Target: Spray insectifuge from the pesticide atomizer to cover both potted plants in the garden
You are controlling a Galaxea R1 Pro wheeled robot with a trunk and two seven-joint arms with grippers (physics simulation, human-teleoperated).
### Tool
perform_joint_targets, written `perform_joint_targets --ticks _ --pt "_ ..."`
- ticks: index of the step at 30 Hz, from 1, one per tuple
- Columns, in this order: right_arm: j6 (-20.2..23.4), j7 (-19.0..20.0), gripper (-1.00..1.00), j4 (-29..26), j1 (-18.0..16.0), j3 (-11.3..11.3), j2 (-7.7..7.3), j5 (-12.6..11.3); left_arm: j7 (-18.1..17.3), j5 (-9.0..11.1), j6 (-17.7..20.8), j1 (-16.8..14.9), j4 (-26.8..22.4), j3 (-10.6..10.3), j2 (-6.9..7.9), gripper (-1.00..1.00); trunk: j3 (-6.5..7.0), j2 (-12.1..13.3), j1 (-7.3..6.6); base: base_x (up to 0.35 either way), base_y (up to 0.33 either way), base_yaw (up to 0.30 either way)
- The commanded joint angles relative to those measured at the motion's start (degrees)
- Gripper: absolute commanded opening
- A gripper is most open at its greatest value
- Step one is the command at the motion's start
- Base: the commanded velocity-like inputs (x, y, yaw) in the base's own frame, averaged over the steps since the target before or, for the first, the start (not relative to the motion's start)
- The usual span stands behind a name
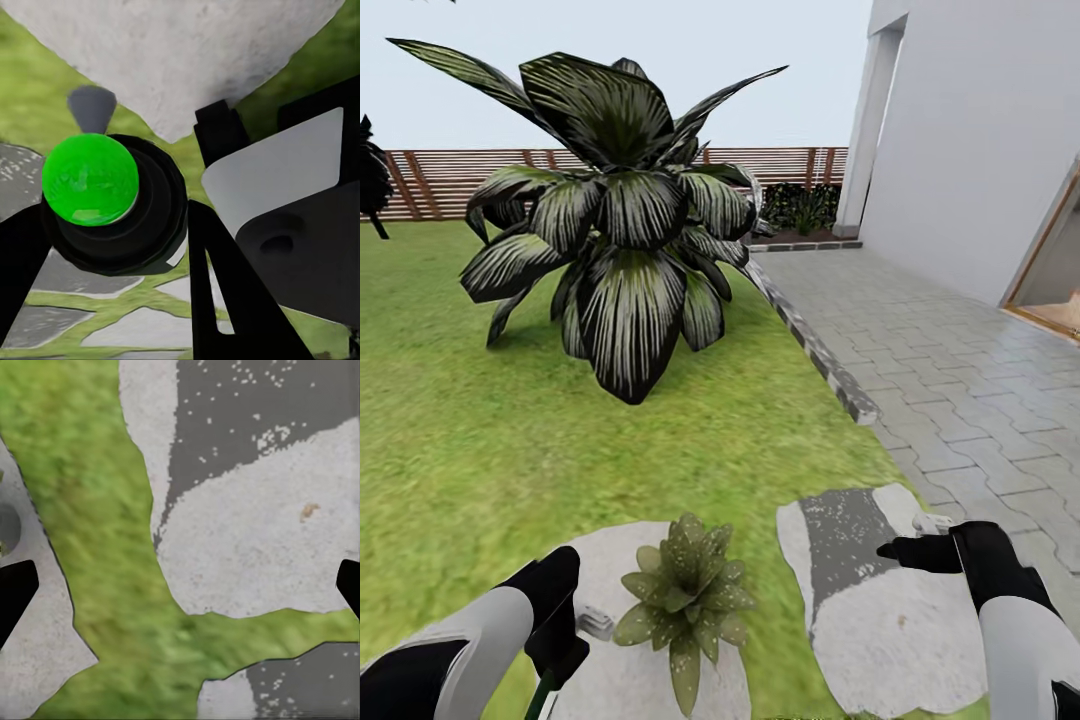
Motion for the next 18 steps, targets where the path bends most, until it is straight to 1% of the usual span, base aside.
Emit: perform_joint_targets --ticks 1,6,8,18 --pt "0.1 0.55 1.0 -0.08 -0.08 -0.26 0.05 0.6 -0.45 -0.63 0.27 0.0 -0.12 0.46 -0.01 -1.0 -0.05 -0.02 -0.01 0.0 0.275 -0.253" --pt "0.1 0.55 1.0 -0.06 -0.08 -0.26 0.05 0.6 -0.45 -0.63 0.27 0.02 -0.12 0.46 0.01 -1.0 -0.05 -0.02 -0.01 0.0 0.268 -0.253" --pt "0.1 0.55 1.0 -0.08 -0.08 -0.26 0.05 0.6 -0.45 -0.63 0.27 0.01 -0.12 0.46 0.0 -1.0 -0.05 -0.02 -0.01 0.0 0.137 -0.253" --pt "0.1 0.55 1.0 -0.07 -0.08 -0.26 0.05 0.6 -0.45 -0.63 0.27 0.03 -0.12 0.46 -0.01 -1.0 -0.05 -0.02 -0.01 0.0 0.013 -0.253"
